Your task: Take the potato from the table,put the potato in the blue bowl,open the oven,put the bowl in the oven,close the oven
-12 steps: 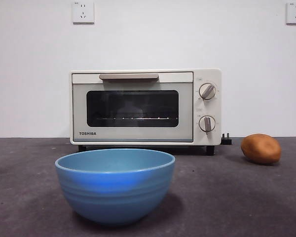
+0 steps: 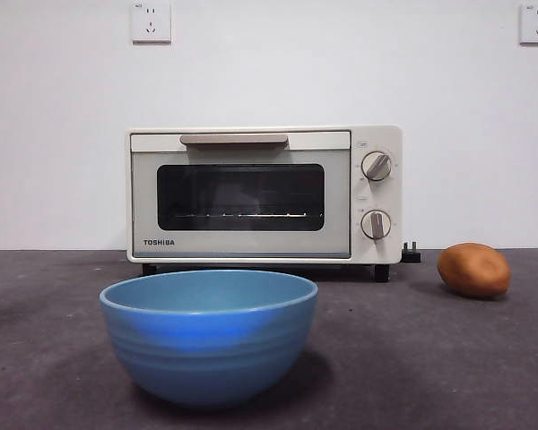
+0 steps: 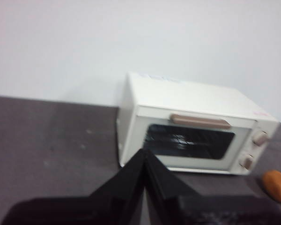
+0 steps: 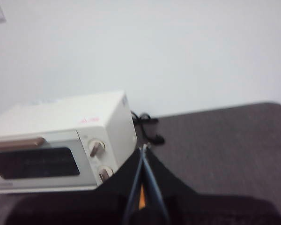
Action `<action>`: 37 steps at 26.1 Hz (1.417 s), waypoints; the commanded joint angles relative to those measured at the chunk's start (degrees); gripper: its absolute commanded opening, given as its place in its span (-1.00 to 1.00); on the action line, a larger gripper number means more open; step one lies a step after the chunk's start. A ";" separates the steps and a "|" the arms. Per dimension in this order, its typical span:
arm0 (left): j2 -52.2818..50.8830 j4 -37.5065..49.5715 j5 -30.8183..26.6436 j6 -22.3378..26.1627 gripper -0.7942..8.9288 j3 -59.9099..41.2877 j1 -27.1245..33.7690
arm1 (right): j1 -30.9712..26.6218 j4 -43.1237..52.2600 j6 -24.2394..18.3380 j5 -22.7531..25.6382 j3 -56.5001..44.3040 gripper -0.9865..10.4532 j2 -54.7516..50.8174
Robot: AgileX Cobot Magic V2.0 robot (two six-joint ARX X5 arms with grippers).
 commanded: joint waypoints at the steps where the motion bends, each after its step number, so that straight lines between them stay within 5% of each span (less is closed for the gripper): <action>1: 4.37 -2.21 2.03 -0.74 -0.85 3.37 0.20 | 0.07 -4.26 -0.66 0.24 4.68 -0.84 6.21; 12: 23.06 -16.66 7.85 -0.37 -0.85 15.54 0.17 | 0.09 -20.55 -0.59 -1.09 19.82 -0.83 28.50; 20: 34.34 -25.53 13.70 4.72 -0.85 17.16 0.02 | 0.09 -25.64 -0.57 -5.79 26.36 -0.83 41.11; 32: 40.19 -32.00 13.60 10.25 -0.85 17.16 -1.38 | 6.01 -37.33 -3.65 -9.42 45.37 -0.81 71.58; 37: 40.22 -31.98 13.55 10.27 -0.85 17.16 -2.32 | 8.00 -37.66 -3.72 -3.52 52.46 -0.37 83.17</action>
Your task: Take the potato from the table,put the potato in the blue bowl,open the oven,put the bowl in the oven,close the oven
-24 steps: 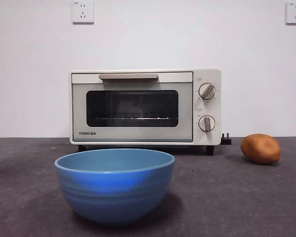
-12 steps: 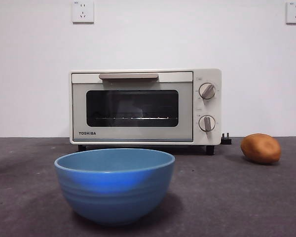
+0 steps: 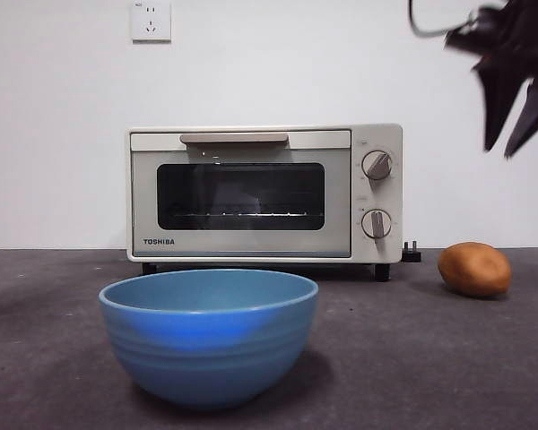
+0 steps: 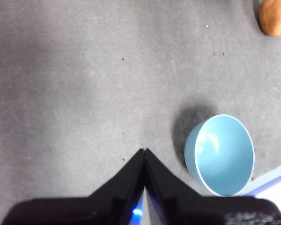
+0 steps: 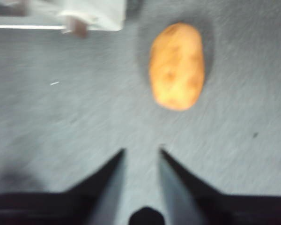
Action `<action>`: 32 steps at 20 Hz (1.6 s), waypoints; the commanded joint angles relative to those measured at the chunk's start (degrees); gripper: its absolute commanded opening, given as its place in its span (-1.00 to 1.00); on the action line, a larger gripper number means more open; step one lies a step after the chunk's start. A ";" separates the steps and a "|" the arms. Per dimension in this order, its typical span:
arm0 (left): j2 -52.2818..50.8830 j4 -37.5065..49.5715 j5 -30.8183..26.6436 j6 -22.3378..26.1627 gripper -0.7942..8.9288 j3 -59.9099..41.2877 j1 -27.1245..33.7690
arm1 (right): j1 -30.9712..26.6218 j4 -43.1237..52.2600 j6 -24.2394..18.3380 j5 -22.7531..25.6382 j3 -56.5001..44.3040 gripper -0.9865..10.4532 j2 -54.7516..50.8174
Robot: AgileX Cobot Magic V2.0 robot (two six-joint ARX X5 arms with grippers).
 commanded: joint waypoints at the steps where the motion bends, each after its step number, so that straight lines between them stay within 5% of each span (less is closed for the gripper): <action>1: 0.13 0.04 0.17 0.72 -0.85 0.00 -0.44 | 0.02 1.42 -1.22 0.74 1.95 -0.37 4.00; 4: 0.20 0.09 0.17 0.72 -0.85 0.00 -0.44 | 0.00 5.14 -1.40 3.06 2.47 -0.29 7.65; 7: 0.22 0.07 0.07 0.72 -0.85 0.00 -0.44 | 0.00 6.88 -2.99 3.28 2.47 0.23 10.29; 19: 0.24 0.07 -0.24 0.68 -0.85 0.00 -0.44 | 0.00 12.15 -3.39 5.62 2.47 0.21 20.06; 23: 0.33 0.13 -0.24 0.68 -0.85 0.00 -0.44 | 0.02 13.79 -3.56 4.81 2.47 -0.16 21.90; 26: 0.55 0.31 -0.26 0.68 -0.85 0.00 -0.44 | 0.00 14.64 -3.52 4.68 2.49 -0.81 21.90; 32: 0.55 1.46 -0.24 0.68 -0.85 0.00 -0.44 | -0.04 9.27 -3.56 4.76 3.96 -0.85 20.13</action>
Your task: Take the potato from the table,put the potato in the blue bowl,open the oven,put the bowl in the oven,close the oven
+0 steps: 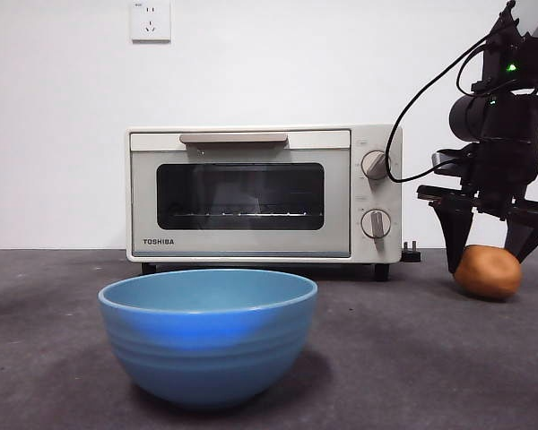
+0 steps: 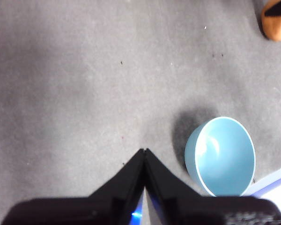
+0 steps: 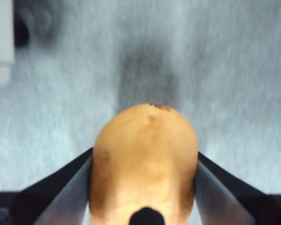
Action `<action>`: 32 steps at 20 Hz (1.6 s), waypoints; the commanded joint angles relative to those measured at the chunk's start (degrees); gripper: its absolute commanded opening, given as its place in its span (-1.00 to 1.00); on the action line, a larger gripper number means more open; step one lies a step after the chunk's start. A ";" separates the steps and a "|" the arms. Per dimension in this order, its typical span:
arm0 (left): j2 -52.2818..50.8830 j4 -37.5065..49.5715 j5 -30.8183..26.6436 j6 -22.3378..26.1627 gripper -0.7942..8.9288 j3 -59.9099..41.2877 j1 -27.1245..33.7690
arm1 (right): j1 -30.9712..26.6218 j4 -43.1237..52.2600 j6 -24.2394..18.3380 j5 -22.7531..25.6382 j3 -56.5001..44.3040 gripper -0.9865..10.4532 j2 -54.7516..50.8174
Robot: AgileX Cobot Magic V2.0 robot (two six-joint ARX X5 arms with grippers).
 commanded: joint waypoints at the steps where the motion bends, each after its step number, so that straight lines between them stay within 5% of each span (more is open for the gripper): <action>1: 0.17 0.11 0.02 0.63 -0.85 0.00 -0.15 | 0.00 -4.35 -0.28 -0.17 2.34 -0.85 -2.12; 8: 0.17 0.22 0.02 0.63 -0.85 0.00 -0.15 | 0.83 -23.34 -0.48 -1.53 8.46 -0.83 -11.08; 14: 0.17 0.42 0.02 0.63 -0.85 0.00 -0.15 | 6.60 -24.39 -0.81 -2.73 7.65 -0.83 -20.52; 19: 0.17 2.14 0.02 0.61 -0.85 0.00 -0.15 | 18.32 -24.39 -1.31 -10.45 7.61 -0.83 -22.75; 26: 0.17 2.43 0.02 0.61 -0.85 0.00 -0.15 | 39.58 -24.15 -4.90 -10.03 7.58 -0.83 -21.86; 32: 0.17 2.14 0.02 0.63 -0.85 0.00 -0.15 | 50.77 -21.73 -4.90 -6.60 7.56 -0.83 -20.74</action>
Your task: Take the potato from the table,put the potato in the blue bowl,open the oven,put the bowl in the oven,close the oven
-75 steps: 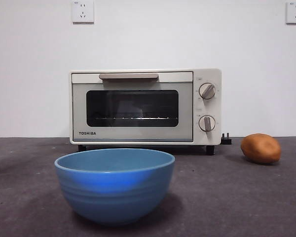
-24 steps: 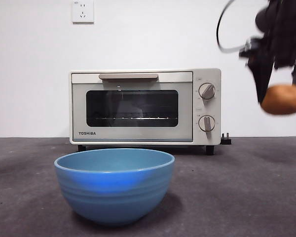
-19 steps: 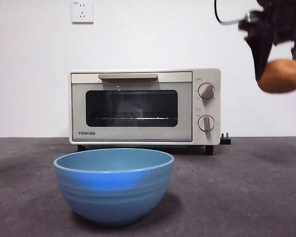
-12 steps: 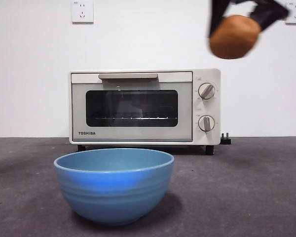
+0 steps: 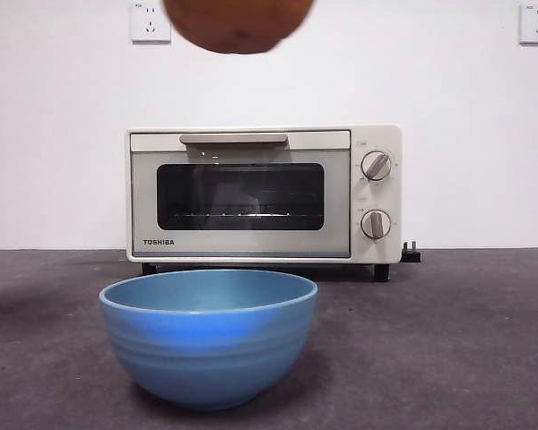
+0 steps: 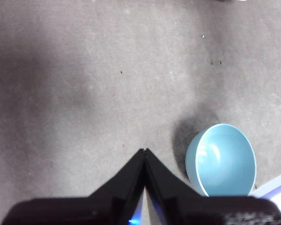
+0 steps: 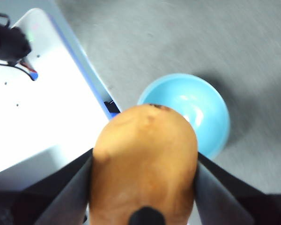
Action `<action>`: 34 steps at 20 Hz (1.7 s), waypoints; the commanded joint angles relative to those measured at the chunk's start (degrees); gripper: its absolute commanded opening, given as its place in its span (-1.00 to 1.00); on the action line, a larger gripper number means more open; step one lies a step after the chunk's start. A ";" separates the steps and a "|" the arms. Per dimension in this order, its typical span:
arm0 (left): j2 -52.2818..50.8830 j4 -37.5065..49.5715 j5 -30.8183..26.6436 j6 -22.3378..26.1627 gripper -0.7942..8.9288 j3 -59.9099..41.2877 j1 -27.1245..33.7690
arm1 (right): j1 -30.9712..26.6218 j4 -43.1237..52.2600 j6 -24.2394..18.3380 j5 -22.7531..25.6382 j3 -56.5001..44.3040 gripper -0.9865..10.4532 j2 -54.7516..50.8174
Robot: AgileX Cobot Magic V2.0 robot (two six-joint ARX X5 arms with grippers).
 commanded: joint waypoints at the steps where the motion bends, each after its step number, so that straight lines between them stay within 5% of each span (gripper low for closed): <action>1: 0.13 0.24 0.02 0.66 -0.85 0.00 -0.15 | 2.69 0.31 -0.55 3.41 -0.59 -0.83 1.81; 13: 0.13 -0.76 -0.31 1.79 -0.85 0.00 -0.15 | 4.26 3.67 -1.18 8.66 -0.59 -0.83 17.73; 19: 0.13 -2.14 -8.96 2.14 -0.85 0.00 -0.13 | 3.63 5.86 -1.38 10.32 -0.59 -0.83 20.68; 24: 0.13 -2.03 -9.66 2.16 -0.85 0.00 -0.13 | 2.43 4.26 -0.57 12.02 -0.59 -0.82 20.70; 29: 0.13 -1.88 -9.64 2.14 -0.85 0.00 -0.13 | 1.77 2.67 -0.48 12.00 -0.61 -0.49 20.79; 34: 0.13 -1.77 -9.64 2.14 -0.85 0.00 -0.13 | 1.68 2.47 -0.26 11.82 -0.61 -0.49 20.81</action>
